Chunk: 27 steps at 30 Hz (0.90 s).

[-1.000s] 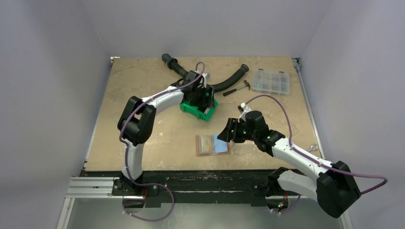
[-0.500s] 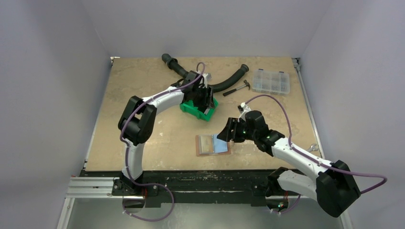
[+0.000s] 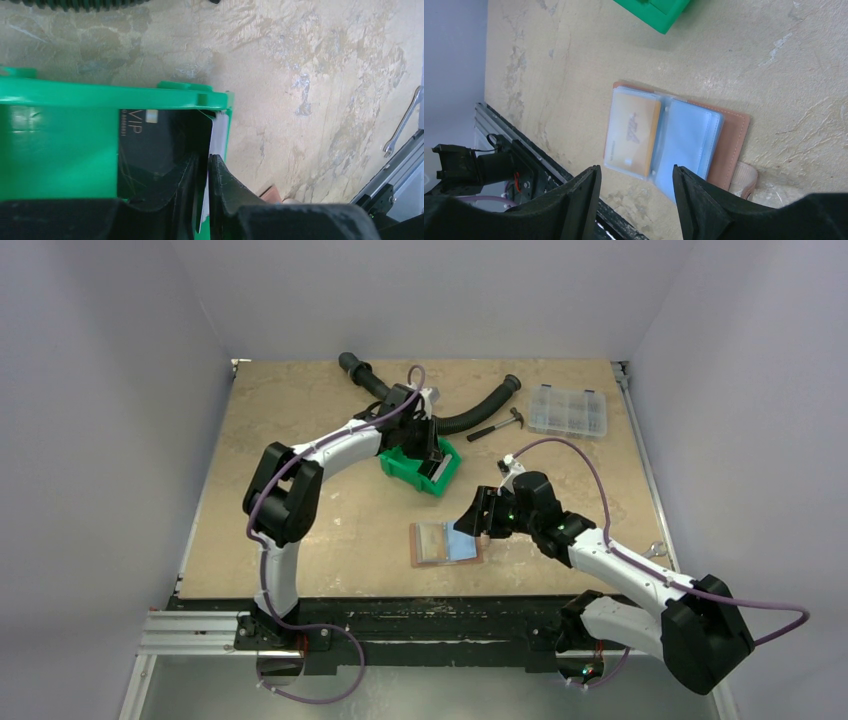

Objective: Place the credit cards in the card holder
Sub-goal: Pick up the credit card from the storage box.

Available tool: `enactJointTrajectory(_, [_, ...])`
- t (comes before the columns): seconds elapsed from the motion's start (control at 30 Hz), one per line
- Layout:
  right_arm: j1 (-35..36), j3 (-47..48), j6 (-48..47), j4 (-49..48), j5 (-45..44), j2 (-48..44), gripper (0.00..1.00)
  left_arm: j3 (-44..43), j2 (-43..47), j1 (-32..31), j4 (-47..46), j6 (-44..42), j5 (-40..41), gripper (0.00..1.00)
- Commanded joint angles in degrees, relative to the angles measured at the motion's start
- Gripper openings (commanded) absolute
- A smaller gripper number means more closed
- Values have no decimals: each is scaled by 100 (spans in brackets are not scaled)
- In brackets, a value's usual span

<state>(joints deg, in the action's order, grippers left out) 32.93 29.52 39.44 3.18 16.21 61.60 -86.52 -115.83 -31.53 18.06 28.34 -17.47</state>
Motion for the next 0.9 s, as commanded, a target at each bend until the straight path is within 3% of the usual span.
enactJointTrajectory(0.0, [-16,-8,28,-183,111,15,62,-150,343,29,71,-56,137,12])
enactJointTrajectory(0.3, [-21,25,11,-183,73,62,61,-534,730,24,510,-416,1008,0])
enactJointTrajectory(0.5, [-19,181,-13,-121,23,60,62,-667,1607,28,662,-770,1930,0])
enactJointTrajectory(0.67, [-24,414,99,-490,463,9,65,-293,2387,41,333,-508,981,0])
enactJointTrajectory(0.87, [-304,219,1467,-2650,1553,-306,69,1048,3288,55,-1195,543,-657,0])
